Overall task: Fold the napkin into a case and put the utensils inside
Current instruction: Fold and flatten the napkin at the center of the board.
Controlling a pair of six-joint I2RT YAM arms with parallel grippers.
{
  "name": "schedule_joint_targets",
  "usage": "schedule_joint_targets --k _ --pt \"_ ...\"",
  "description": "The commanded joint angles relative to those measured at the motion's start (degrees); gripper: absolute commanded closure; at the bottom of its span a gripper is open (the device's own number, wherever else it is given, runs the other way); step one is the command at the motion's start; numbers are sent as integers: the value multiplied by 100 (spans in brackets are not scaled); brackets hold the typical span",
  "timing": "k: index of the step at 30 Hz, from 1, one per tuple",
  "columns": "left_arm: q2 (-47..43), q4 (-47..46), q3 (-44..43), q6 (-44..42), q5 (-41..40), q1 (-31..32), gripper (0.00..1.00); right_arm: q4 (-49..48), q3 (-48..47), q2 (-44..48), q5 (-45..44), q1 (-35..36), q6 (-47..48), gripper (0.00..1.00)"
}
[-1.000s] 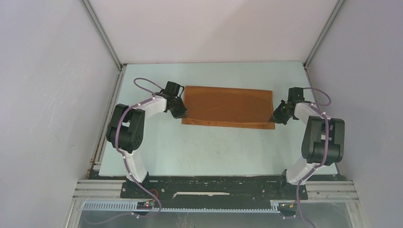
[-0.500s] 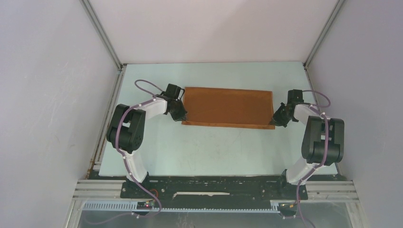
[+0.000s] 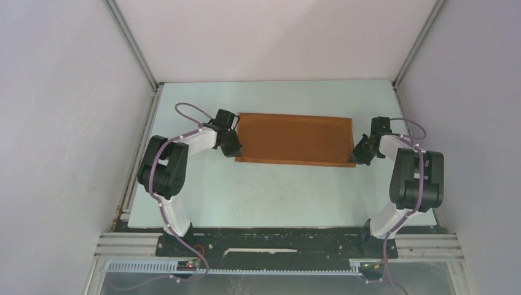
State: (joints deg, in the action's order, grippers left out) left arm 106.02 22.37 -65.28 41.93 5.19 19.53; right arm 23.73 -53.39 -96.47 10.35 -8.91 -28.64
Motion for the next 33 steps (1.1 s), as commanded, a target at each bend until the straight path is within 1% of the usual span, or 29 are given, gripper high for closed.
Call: schedule_joint_targets --k 1,7,18,24,33 --pt "-345 145 138 -202 -219 86 100 -142 21 109 -169 -32 -6 100" --pt "-548 188 202 -209 -234 130 100 -54 21 334 -244 -42 31 100" --pt "-769 141 502 -181 -276 248 100 -82 22 178 -261 -42 4 100" --pt "-625 84 546 -155 -203 359 100 -127 21 69 -265 -33 -21 100" --pt "-601 65 585 -168 -325 456 100 -205 21 -18 -270 -32 -41 100"
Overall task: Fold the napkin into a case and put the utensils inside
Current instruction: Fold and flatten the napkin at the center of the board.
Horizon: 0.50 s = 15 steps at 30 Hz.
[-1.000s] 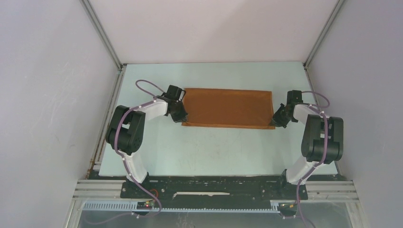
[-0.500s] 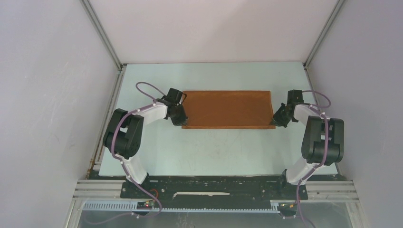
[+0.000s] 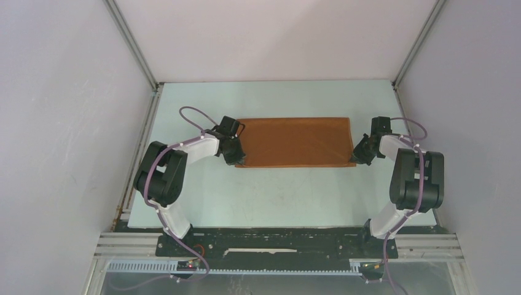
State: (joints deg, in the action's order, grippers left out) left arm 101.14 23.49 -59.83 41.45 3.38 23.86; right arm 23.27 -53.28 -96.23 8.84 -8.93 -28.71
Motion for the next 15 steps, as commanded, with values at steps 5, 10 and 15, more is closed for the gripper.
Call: schedule_joint_targets --k 5,10,15 --pt "-113 21 33 -154 -266 23 100 -123 11 -29 -140 -30 -11 100" --pt "-138 52 84 -159 -325 23 100 -95 10 43 -194 -21 5 100" --pt "-108 95 58 -173 -399 15 100 -101 11 4 -209 -5 13 100"
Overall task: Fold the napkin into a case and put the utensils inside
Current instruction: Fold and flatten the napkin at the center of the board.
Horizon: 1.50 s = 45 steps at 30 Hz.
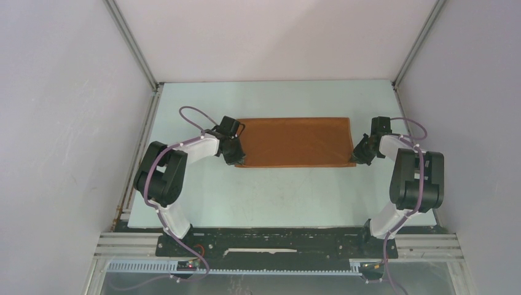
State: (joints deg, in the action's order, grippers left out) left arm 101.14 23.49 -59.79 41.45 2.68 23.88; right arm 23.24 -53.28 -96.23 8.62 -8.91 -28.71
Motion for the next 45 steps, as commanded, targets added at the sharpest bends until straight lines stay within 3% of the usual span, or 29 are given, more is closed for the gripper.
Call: schedule_joint_targets --k 1,6,9,15,16,19,22,27,32,40,45 --pt "-100 103 54 -170 -398 12 100 -102 10 -7 -178 -2 14 100" --pt "-74 109 27 -172 -336 12 99 -126 10 -19 -144 12 23 97" --pt "-210 110 57 -204 -312 12 93 43 -87 53 -248 46 79 88" --pt "-926 449 130 -337 -493 12 72 827 -369 574 -842 202 227 62" --pt "-1083 595 100 -411 -577 12 62 937 -375 763 -1025 250 271 59" --pt "-1646 825 115 -615 -706 16 56 1200 -456 1367 -1753 512 412 48" --pt "-2030 729 95 -625 -511 20 52 789 -457 1698 -730 609 550 36" --pt "-1340 73 -276 -250 900 23 51 149 -595 969 744 520 457 31" --pt "-456 -496 -341 46 838 -80 51 -197 -557 196 1427 285 333 30" --pt "88 -1268 397 348 710 -331 52 10 -236 -152 525 26 302 29" --pt "-414 -1174 532 286 656 -322 51 203 6 334 45 88 316 26"
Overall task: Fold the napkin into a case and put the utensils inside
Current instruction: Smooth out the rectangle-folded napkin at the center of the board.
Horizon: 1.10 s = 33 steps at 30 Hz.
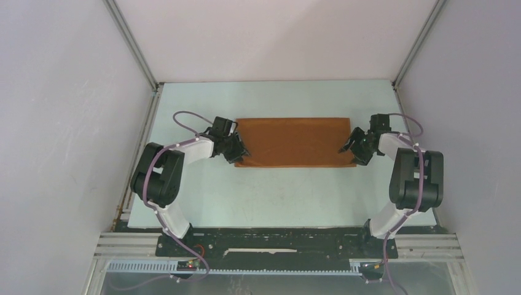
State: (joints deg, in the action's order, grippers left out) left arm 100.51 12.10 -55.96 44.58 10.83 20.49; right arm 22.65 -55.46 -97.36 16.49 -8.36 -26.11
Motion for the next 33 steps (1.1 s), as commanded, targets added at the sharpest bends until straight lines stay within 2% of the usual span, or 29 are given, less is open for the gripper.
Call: schedule_joint_targets --k 1,3,4,8,9,10,16,18,21,22,30,33 --pt "-558 40 121 -67 -183 16 51 338 202 632 -873 112 99 24" --pt "-923 153 -47 -156 -65 10 48 362 128 999 -894 186 175 22" --pt "-991 223 -180 -177 23 8 43 223 118 1144 -728 186 210 21" --pt "-740 -40 -721 43 317 -56 41 -828 -32 1046 708 142 -39 16" --pt "-565 -320 -825 183 463 -101 39 -1315 -86 878 1112 146 -219 4" --pt "-363 -631 -914 366 578 -155 36 -1764 -163 672 1478 161 -453 1" --pt "802 -3278 -1173 1593 956 -410 23 -4169 -1088 -1089 3000 341 -2092 0" --pt "1225 -3784 -1375 1826 872 -458 22 -4763 -1497 -1728 3268 374 -2662 0" --pt "1886 -4347 -1745 2314 848 -537 12 -5725 -1945 -2521 3520 339 -3489 0" --pt "2339 -4858 -1884 2639 803 -631 1 -5743 -2251 -2867 3466 261 -3577 0" --pt "2941 -4776 -1965 2982 658 -1019 0 -5335 -2305 -3277 3290 -188 -3364 0" --pt "3062 -4544 -1982 3030 687 -1099 0 -5476 -2278 -3317 3339 -297 -3499 0"
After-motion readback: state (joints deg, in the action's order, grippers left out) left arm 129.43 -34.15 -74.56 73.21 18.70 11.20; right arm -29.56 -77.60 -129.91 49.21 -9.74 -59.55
